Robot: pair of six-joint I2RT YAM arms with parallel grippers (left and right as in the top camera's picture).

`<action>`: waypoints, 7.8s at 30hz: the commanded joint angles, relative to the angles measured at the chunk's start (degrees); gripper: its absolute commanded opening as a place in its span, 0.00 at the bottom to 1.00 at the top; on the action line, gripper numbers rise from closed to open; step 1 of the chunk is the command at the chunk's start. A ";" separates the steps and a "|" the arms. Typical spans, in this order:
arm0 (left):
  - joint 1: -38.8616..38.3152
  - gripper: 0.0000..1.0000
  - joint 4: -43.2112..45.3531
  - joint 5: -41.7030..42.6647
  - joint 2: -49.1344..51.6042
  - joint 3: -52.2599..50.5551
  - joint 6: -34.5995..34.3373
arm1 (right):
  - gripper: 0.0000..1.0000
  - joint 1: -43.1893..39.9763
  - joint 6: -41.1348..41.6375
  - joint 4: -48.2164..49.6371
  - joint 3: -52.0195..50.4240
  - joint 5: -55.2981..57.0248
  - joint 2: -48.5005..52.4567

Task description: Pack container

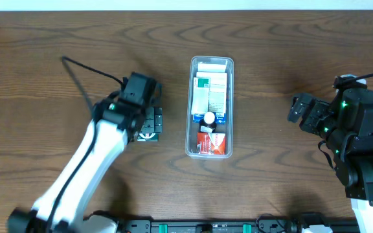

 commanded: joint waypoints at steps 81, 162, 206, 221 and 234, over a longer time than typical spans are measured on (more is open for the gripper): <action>-31.54 0.38 8.02 1.03 1.84 6.45 -28.39 | 0.99 -0.52 -0.09 -0.07 0.28 0.61 -0.04; -1.77 0.98 -2.82 -22.73 -34.93 6.45 -8.04 | 0.99 -0.52 -2.51 -3.13 -1.07 5.75 -2.29; -1.77 0.98 -2.82 -22.73 -34.93 6.45 -8.04 | 0.99 -0.26 -9.55 12.83 -54.14 -0.33 -53.44; -1.77 0.98 -2.82 -22.73 -34.93 6.45 -8.04 | 0.99 -0.26 -9.55 12.83 -54.14 -0.33 -53.42; 3.82 0.98 -3.21 -22.23 -41.99 3.78 -7.63 | 0.99 -0.26 -9.55 12.83 -54.14 -0.33 -53.42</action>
